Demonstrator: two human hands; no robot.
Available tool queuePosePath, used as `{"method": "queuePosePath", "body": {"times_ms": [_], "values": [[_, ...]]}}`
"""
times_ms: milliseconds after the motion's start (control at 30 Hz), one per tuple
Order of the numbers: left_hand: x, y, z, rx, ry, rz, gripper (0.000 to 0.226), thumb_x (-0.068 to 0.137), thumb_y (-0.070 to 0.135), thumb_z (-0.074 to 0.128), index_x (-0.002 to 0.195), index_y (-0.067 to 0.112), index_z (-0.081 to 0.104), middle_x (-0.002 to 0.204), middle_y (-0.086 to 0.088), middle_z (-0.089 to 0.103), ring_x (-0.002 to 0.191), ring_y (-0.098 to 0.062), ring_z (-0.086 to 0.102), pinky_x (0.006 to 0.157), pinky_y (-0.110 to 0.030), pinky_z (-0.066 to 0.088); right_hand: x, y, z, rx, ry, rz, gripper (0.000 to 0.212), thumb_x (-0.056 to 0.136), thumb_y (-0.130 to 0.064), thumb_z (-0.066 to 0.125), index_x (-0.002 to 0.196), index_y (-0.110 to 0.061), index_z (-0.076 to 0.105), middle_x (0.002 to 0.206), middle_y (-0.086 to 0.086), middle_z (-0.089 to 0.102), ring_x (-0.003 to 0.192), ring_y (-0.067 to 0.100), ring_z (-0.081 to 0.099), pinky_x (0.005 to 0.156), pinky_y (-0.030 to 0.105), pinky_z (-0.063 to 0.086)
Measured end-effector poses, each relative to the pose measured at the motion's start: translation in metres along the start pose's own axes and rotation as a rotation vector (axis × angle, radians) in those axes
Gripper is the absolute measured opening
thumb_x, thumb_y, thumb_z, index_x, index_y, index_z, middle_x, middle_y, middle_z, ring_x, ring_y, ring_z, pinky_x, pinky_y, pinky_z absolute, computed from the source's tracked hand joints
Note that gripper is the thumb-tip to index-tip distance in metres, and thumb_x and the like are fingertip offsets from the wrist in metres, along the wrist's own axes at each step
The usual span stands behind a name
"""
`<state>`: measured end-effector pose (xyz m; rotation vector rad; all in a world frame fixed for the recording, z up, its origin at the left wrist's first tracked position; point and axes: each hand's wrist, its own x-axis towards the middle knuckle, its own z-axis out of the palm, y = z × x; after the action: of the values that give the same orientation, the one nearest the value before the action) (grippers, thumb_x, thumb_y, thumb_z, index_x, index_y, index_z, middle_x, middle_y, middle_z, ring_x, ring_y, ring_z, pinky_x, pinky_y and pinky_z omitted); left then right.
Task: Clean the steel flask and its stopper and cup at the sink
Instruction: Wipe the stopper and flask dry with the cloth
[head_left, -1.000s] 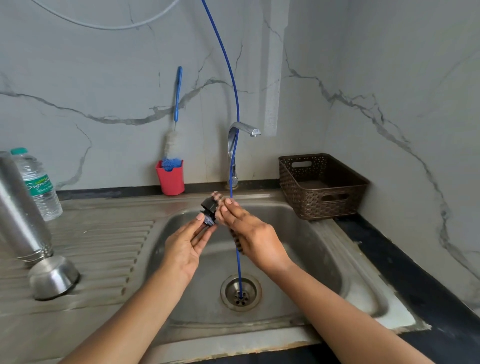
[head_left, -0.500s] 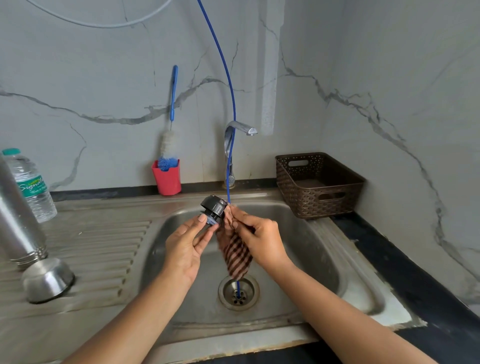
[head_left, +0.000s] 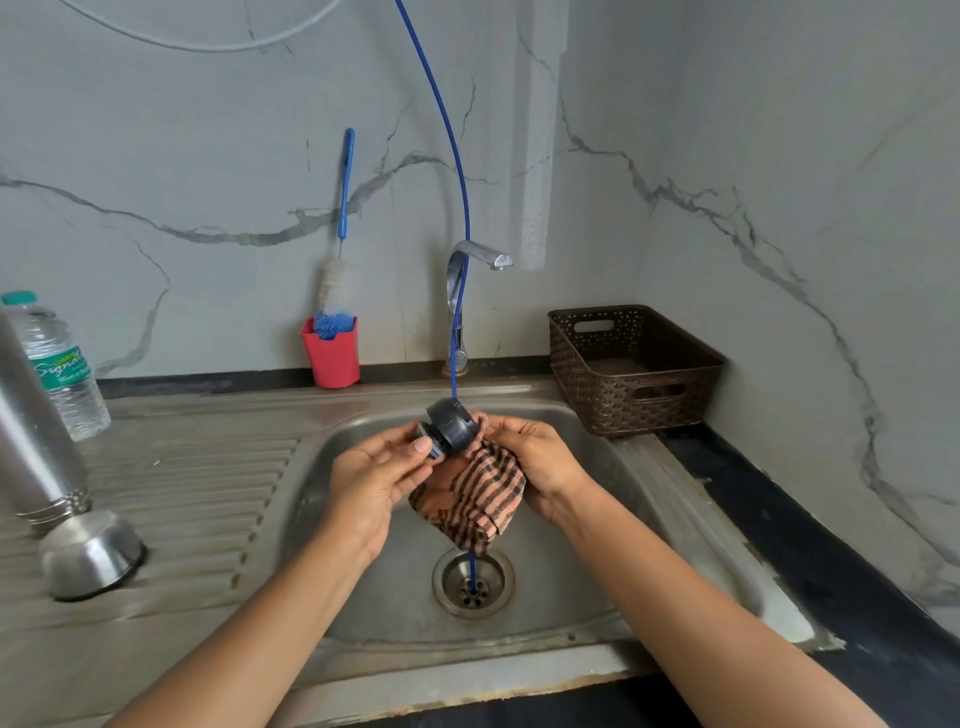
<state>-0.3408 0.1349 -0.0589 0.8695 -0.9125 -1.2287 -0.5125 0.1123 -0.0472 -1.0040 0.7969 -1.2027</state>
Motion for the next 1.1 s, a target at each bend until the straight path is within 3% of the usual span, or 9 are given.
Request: {"method": "queuePosePath", "body": {"times_ms": [333, 433, 567, 667, 733, 867, 1000, 1067, 1100], "values": [[0.001, 0.0, -0.001, 0.087, -0.028, 0.064, 0.024, 0.078, -0.003, 0.065, 0.096, 0.011, 0.067, 0.081, 0.001, 0.075, 0.074, -0.009, 0.071, 0.062, -0.018, 0.055, -0.002, -0.001, 0.006, 0.051, 0.073, -0.014, 0.02, 0.091, 0.004, 0.049, 0.09, 0.004, 0.069, 0.077, 0.016, 0.07, 0.066, 0.021, 0.067, 0.071, 0.032, 0.058], [0.005, 0.002, -0.006, 0.061, -0.008, 0.059, 0.023, 0.082, -0.005, 0.063, 0.098, 0.01, 0.067, 0.079, 0.0, 0.075, 0.073, -0.011, 0.071, 0.064, -0.018, 0.056, -0.004, -0.015, 0.001, 0.115, 0.136, -0.145, 0.021, 0.092, 0.003, 0.049, 0.089, -0.001, 0.07, 0.079, 0.013, 0.071, 0.07, 0.021, 0.069, 0.068, 0.029, 0.058], [0.007, -0.002, -0.01, -0.029, -0.043, -0.004, 0.021, 0.084, -0.005, 0.057, 0.1, 0.005, 0.064, 0.081, -0.005, 0.075, 0.074, -0.018, 0.073, 0.063, -0.019, 0.057, -0.012, -0.033, 0.0, -0.578, 0.303, -0.674, 0.027, 0.091, -0.004, 0.058, 0.113, -0.015, 0.069, 0.104, -0.01, 0.07, 0.094, -0.001, 0.065, 0.083, 0.016, 0.05], [0.005, -0.004, -0.008, -0.09, -0.06, -0.051, 0.016, 0.083, -0.004, 0.057, 0.096, 0.004, 0.063, 0.079, -0.005, 0.074, 0.071, -0.014, 0.072, 0.061, -0.019, 0.057, -0.018, -0.012, 0.021, -1.054, 0.065, -0.912, 0.033, 0.084, 0.005, 0.057, 0.112, -0.009, 0.069, 0.11, -0.004, 0.069, 0.104, 0.0, 0.061, 0.09, 0.019, 0.048], [0.007, -0.003, -0.012, -0.149, -0.049, -0.049, 0.026, 0.069, 0.005, 0.069, 0.094, 0.005, 0.063, 0.082, -0.007, 0.074, 0.072, -0.014, 0.072, 0.062, -0.02, 0.057, -0.019, -0.004, 0.022, -1.097, 0.026, -0.903, 0.038, 0.084, 0.005, 0.056, 0.118, -0.009, 0.066, 0.12, 0.0, 0.066, 0.116, 0.005, 0.057, 0.101, 0.018, 0.042], [0.011, 0.004, -0.022, -0.212, -0.054, -0.026, 0.056, 0.041, 0.024, 0.084, 0.091, 0.006, 0.067, 0.084, -0.01, 0.075, 0.079, -0.022, 0.073, 0.063, -0.021, 0.057, -0.021, 0.002, 0.013, -1.092, 0.006, -0.915, 0.033, 0.082, 0.005, 0.055, 0.11, -0.006, 0.069, 0.123, 0.001, 0.065, 0.118, 0.005, 0.056, 0.102, 0.019, 0.043], [0.009, 0.004, -0.017, -0.14, -0.112, -0.022, 0.091, 0.021, 0.039, 0.097, 0.1, 0.004, 0.067, 0.095, -0.015, 0.074, 0.086, -0.027, 0.072, 0.068, -0.024, 0.058, -0.015, -0.005, 0.024, -1.039, 0.116, -0.85, 0.043, 0.085, 0.002, 0.05, 0.123, -0.011, 0.064, 0.126, -0.002, 0.063, 0.117, 0.005, 0.056, 0.103, 0.019, 0.042], [0.01, 0.003, -0.019, -0.103, -0.07, 0.016, 0.083, 0.029, 0.037, 0.097, 0.099, 0.004, 0.067, 0.094, -0.016, 0.073, 0.083, -0.025, 0.073, 0.067, -0.024, 0.058, -0.019, -0.003, 0.025, -1.083, 0.071, -0.929, 0.041, 0.086, -0.007, 0.049, 0.125, -0.012, 0.062, 0.124, 0.001, 0.064, 0.115, 0.009, 0.059, 0.1, 0.02, 0.045], [0.01, 0.004, -0.019, -0.091, -0.06, 0.019, 0.065, 0.045, 0.03, 0.093, 0.099, 0.004, 0.066, 0.095, -0.017, 0.072, 0.081, -0.024, 0.073, 0.067, -0.023, 0.058, -0.022, 0.0, 0.024, -1.141, 0.038, -0.98, 0.041, 0.087, -0.01, 0.048, 0.125, -0.011, 0.062, 0.125, 0.003, 0.064, 0.116, 0.011, 0.059, 0.098, 0.02, 0.046]]}}
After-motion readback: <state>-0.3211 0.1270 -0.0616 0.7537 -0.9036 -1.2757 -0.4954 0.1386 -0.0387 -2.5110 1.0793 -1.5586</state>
